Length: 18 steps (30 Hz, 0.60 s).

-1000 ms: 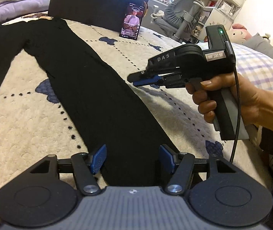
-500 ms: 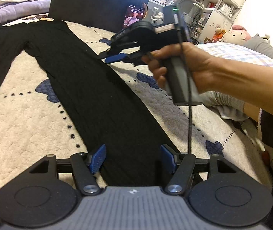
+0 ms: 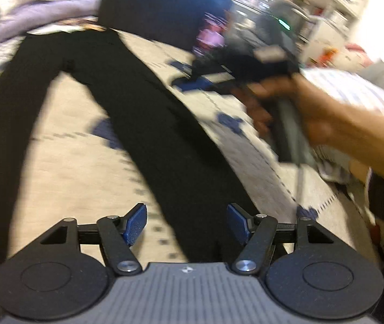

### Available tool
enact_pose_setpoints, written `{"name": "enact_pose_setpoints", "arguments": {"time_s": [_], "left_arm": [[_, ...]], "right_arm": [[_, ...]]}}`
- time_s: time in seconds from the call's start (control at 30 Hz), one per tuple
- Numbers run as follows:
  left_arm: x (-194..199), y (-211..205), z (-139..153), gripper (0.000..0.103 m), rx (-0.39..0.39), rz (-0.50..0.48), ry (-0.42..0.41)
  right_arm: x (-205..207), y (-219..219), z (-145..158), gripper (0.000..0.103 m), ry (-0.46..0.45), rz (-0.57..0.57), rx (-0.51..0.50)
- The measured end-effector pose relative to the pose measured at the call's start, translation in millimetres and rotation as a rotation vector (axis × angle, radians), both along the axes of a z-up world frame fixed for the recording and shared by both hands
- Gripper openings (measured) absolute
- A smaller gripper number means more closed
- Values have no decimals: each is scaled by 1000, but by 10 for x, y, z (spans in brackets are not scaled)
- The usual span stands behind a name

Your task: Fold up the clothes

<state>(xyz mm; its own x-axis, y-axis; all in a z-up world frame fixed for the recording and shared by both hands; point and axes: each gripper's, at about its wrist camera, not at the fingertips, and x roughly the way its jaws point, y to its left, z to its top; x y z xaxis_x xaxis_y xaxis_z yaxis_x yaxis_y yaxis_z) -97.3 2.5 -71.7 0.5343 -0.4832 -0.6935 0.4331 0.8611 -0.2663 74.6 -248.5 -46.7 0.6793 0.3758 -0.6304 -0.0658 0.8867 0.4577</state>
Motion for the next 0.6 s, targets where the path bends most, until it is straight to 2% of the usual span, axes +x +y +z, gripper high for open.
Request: {"name": "enact_pose_setpoints", "arguments": {"time_s": [0.1,0.13,0.2,0.3,0.37,0.47,0.6], "left_arm": [[15,303,311,70,65,125,7],[37,468,463,71,100,199,19],[59,600,569,72,119,260,35],[67,927,673,72,141,404,88],[53,1046,663,72,155,445,121],[-18,1267,572,72,167,501,164],[-197,1636,419,72,84,582,193]], "right_arm": [[-158,219,124,32,-23,73,-24],[-267,358,182,33,-34,120,-34],[-399,555,230,36,-40,176,-45],[-626,911,255,38,-31,266,-63],[-721,1060,236,38,-21,296,-72],[-921,1381,168,38,-5,400,-105],[-1239,1790,73,38,-10,597,-178]]}}
